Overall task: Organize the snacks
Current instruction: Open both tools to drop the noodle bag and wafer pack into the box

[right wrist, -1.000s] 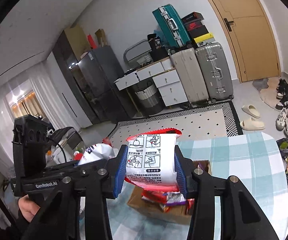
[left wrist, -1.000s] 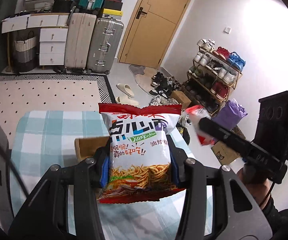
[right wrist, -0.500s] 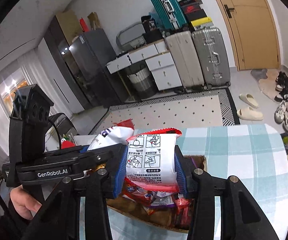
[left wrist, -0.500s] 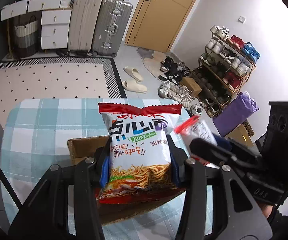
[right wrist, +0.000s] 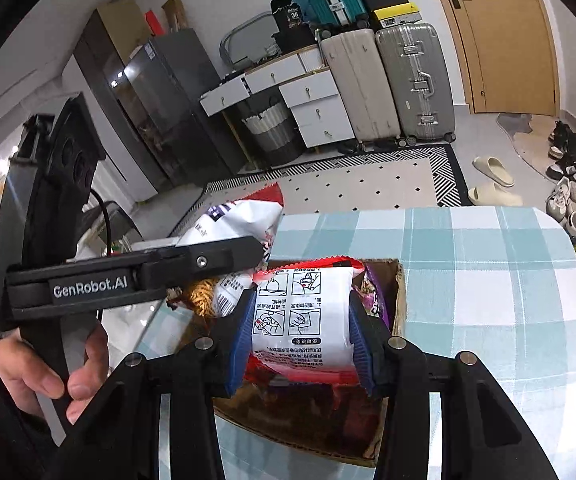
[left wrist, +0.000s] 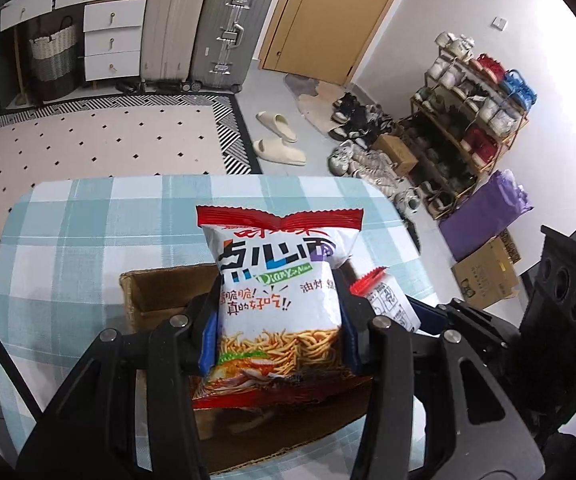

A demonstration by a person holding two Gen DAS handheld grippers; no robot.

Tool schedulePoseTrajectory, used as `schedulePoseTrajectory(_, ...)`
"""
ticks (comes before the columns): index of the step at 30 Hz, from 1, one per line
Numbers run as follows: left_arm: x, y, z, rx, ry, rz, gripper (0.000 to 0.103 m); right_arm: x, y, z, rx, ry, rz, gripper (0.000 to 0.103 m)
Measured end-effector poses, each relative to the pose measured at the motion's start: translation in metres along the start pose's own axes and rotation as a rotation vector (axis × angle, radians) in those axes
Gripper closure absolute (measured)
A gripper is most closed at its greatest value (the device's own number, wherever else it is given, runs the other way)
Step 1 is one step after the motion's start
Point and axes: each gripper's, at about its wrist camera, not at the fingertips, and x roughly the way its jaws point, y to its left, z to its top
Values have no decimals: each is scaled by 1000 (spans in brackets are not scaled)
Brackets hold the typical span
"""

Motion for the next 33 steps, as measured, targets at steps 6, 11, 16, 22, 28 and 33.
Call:
schedulePoseTrajectory(6, 8, 4, -3, 0, 26, -4, 60, 15, 1, -12, -55, 42, -39, 59)
schedulePoseTrajectory(11, 9, 4, -4, 11, 32, 2, 60, 25, 3, -20, -98, 57, -65, 59)
schedulePoseTrajectory(16, 9, 6, 0, -13, 56, -7, 56, 25, 4, -21, -138, 42, -107, 47)
schedulePoseTrajectory(22, -3, 7, -2, -19, 31, 13, 37, 13, 1, -20, -137, 6, -116, 39)
schedulePoseTrajectory(28, -17, 6, -4, -6, 24, 22, 36, -7, -8, -17, -102, -44, -106, 38)
schedulePoseTrajectory(33, -41, 10, -9, -21, -21, 42, 36, -30, -9, -13, -84, -99, -89, 37)
